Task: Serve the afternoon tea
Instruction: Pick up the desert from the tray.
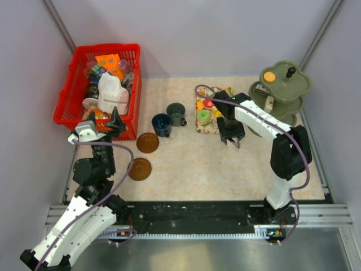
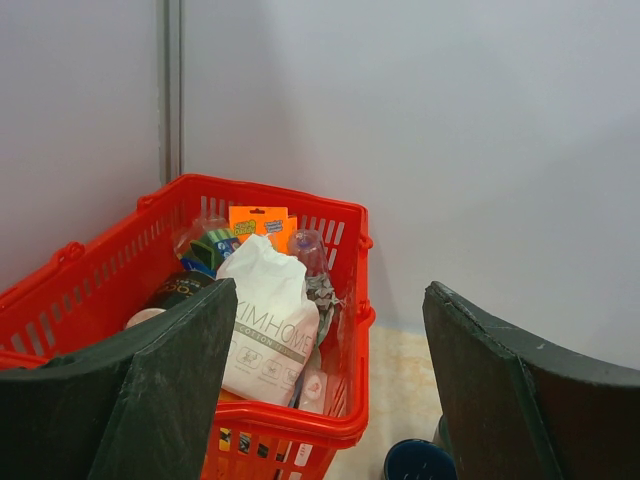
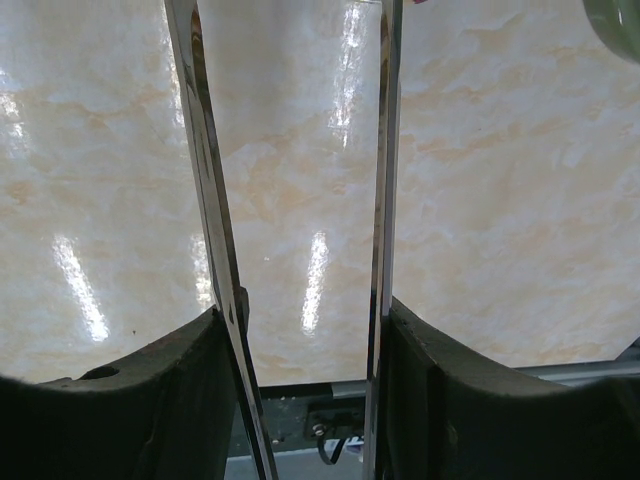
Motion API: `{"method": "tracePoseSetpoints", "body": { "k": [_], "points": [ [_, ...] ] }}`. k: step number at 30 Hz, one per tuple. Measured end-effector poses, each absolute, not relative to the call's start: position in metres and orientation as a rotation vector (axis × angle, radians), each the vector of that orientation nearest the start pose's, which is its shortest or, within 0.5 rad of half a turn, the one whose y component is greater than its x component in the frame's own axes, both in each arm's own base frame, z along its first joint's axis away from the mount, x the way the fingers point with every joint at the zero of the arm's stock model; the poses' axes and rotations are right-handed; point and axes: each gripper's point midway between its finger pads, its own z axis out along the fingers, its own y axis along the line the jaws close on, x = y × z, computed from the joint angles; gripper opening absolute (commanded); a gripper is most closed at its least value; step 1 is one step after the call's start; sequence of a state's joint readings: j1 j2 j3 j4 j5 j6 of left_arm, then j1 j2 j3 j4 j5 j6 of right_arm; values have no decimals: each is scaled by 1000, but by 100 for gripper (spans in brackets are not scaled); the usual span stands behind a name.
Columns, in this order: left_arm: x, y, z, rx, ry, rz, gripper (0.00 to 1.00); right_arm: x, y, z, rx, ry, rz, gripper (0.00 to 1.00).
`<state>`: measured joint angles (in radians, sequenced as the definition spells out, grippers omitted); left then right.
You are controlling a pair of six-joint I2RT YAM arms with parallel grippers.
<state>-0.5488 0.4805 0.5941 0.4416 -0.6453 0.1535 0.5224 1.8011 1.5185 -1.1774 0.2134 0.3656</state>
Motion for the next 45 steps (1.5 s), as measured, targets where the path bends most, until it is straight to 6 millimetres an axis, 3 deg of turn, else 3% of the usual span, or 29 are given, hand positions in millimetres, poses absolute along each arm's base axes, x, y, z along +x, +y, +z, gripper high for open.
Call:
{"method": "tracePoseSetpoints", "body": {
  "k": [8, 20, 27, 31, 40, 45],
  "points": [
    [248, -22, 399, -215, 1115, -24, 80, 292, 139, 102, -216, 2943, -223, 50],
    [248, -22, 399, -215, 1115, -24, 80, 287, 135, 96, -219, 2967, -247, 35],
    [248, -22, 399, -215, 1115, -24, 80, 286, 133, 98, -220, 2969, -262, 34],
    [248, -22, 399, -214, 1115, -24, 80, 289, 133, 107, -217, 2955, -261, 34],
    [248, -22, 399, -213, 1116, -22, 80, 302, 135, 149, -196, 2846, -217, 34],
    [248, -22, 399, -213, 1116, -22, 80, 301, 131, 152, -193, 2840, -237, 34]
  ]
}}
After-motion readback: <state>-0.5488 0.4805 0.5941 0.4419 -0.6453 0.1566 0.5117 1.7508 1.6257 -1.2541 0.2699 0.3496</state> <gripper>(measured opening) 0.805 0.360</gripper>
